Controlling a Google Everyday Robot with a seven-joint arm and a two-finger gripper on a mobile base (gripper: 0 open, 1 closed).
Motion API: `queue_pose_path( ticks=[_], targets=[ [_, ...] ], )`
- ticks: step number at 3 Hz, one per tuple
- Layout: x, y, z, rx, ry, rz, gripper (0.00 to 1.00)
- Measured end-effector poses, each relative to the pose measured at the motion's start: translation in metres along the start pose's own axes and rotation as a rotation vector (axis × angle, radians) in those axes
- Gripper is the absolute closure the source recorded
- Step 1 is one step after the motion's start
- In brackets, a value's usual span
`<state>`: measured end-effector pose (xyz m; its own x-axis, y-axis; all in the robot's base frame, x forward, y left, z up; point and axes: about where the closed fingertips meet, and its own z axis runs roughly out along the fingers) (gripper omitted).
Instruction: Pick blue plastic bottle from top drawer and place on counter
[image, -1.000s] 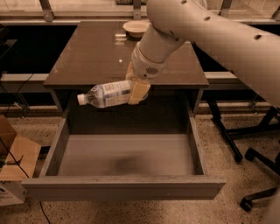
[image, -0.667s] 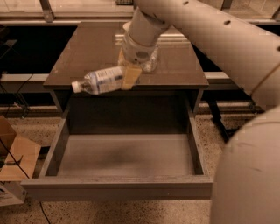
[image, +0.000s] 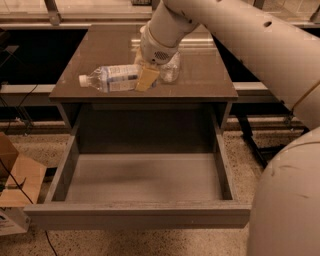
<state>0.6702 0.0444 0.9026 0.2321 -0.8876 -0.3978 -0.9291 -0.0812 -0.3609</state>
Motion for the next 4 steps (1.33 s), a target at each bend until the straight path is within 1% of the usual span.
queue_pose_path(
  ticks=[1,2,3,4],
  targets=[
    [0.005,-0.023,0.010,0.079,-0.021,0.100,1.00],
    [0.008,-0.055,0.017,0.151,-0.056,0.181,1.00],
    [0.016,-0.080,0.031,0.178,-0.088,0.253,0.85],
    [0.027,-0.098,0.055,0.157,-0.095,0.308,0.62]
  ],
)
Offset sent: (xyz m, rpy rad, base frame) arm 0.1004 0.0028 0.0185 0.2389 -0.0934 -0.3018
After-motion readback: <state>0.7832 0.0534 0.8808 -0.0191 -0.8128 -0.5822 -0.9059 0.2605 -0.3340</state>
